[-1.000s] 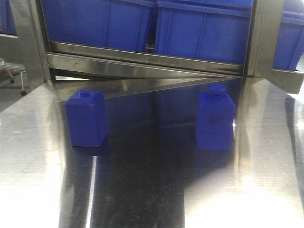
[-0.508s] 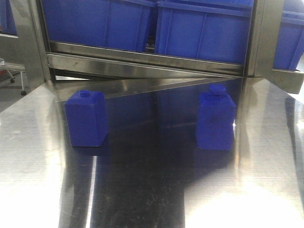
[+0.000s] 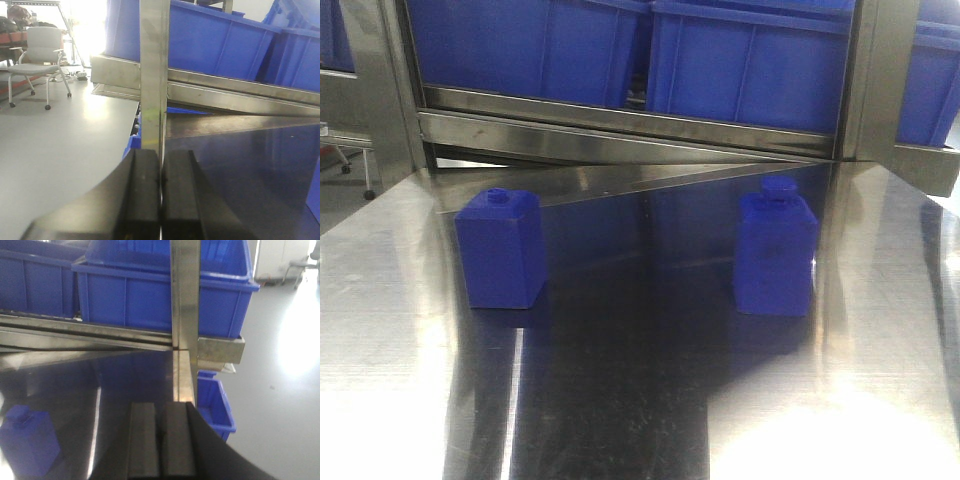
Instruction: Pick and sort blue part to right shelf
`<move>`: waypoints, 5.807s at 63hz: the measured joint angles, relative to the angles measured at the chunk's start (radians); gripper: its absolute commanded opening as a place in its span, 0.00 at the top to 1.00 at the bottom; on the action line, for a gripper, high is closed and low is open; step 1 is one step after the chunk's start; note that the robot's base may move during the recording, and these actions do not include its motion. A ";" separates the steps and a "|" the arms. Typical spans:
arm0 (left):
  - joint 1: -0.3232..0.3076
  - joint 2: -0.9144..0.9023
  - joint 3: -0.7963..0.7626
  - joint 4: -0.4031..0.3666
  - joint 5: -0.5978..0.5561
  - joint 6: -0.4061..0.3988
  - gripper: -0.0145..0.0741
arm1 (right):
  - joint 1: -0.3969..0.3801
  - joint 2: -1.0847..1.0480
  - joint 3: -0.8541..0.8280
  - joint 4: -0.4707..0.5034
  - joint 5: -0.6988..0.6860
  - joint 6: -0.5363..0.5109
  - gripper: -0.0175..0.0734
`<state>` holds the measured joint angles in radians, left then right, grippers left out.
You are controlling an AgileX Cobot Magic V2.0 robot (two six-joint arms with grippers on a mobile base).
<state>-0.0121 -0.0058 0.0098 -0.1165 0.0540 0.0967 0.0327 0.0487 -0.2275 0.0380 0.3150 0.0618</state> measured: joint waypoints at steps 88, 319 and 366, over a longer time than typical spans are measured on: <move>0.000 0.000 0.000 0.000 0.000 0.000 0.70 | 0.475 1.250 -0.841 -0.245 0.640 0.589 0.13; 0.000 0.000 0.000 0.000 0.000 0.000 0.70 | 0.065 0.904 -0.411 -0.004 0.030 0.056 0.37; 0.000 0.000 0.000 0.000 0.000 0.000 0.70 | 0.059 0.462 -0.331 -0.082 0.001 0.052 0.37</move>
<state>-0.0121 -0.0058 0.0098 -0.1165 0.0540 0.0967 0.0919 0.5110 -0.5588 -0.0442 0.3157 0.1136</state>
